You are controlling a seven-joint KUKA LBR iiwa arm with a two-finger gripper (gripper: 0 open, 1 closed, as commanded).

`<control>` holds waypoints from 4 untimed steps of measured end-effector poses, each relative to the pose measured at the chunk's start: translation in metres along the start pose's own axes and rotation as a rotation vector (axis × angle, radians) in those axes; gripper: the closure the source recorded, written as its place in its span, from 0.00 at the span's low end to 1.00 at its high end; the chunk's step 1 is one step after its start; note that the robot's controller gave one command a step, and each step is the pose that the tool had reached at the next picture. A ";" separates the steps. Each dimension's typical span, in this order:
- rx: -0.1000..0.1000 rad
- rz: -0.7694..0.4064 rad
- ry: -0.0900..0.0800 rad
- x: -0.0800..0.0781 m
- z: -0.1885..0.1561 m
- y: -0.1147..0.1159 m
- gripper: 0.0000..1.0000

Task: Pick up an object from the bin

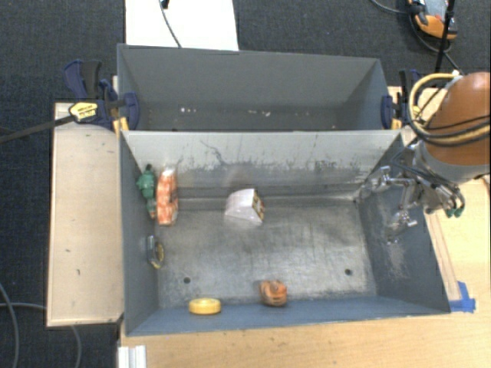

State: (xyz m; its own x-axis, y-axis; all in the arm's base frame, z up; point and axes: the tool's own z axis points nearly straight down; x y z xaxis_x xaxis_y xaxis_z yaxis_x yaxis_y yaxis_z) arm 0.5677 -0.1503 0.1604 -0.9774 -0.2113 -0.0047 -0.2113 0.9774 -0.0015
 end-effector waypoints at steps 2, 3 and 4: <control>0.000 0.884 0.002 -0.007 0.077 0.003 1.00; 0.000 0.922 0.004 -0.009 0.086 0.003 1.00; 0.000 0.920 0.003 -0.009 0.088 0.003 1.00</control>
Offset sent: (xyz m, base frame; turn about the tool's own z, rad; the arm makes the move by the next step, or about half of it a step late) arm 0.0085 0.0054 -0.0904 0.9242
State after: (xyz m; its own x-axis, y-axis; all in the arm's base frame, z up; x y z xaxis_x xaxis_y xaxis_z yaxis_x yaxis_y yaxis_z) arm 0.5765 -0.1454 0.0721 -0.7603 0.6495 -0.0017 0.6495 0.7603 0.0016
